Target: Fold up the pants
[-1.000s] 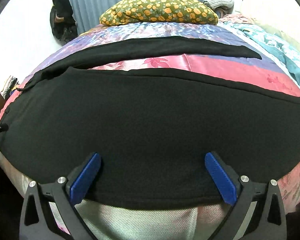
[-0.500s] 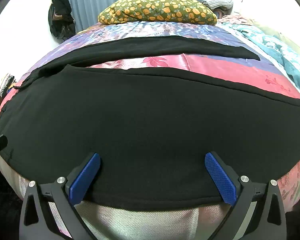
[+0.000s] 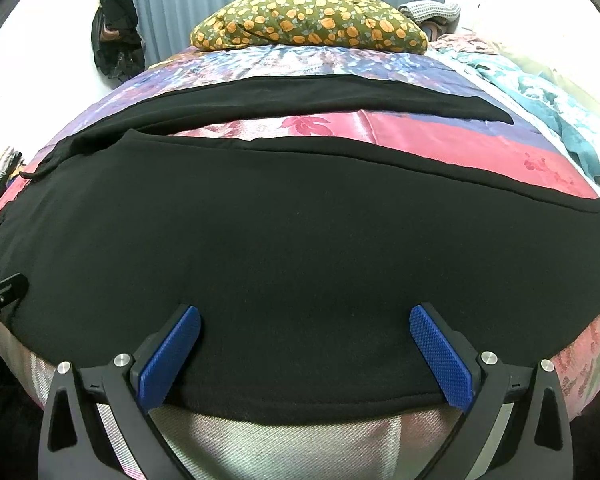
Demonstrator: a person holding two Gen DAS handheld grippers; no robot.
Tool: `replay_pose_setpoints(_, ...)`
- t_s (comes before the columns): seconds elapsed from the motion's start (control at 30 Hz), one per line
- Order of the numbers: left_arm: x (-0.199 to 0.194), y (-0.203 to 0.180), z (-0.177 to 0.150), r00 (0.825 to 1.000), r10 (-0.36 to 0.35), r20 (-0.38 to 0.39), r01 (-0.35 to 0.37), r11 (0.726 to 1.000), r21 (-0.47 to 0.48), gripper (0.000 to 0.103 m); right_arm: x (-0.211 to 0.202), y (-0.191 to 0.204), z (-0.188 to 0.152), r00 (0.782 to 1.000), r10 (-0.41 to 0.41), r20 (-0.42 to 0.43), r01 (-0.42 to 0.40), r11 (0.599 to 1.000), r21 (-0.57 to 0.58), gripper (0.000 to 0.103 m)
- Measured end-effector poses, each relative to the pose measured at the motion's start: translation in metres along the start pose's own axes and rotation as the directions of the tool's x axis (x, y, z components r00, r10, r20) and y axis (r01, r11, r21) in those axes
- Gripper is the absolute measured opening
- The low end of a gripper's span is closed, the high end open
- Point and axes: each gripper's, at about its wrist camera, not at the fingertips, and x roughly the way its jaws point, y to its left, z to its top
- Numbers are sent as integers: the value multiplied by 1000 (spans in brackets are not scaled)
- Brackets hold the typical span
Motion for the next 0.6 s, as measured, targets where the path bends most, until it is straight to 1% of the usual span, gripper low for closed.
replay_pose_setpoints(0.13,2,4,0,1000,-11,-2,11,1000,-2,103,0,0,0,1000,-3,0,3,1000,-1,103)
replay_pose_setpoints(0.37,2,2,-2,1000,8,7,-8,1000,6,103,-1,2,-3,1000,-7,25,7,1000,-1,103)
replay_pose_setpoints(0.47,2,3,0,1000,-1,-2,1,1000,17,103,1,2,-1,1000,-8,24,8,1000,-4,103)
replay_pose_setpoints(0.53,3,4,-1,1000,-6,-5,6,1000,7,103,0,2,-1,1000,-8,23,8,1000,-4,103)
replay_pose_setpoints(0.6,2,3,-2,1000,5,2,-5,1000,2,103,-1,2,-2,999,-16,32,16,1000,0,103)
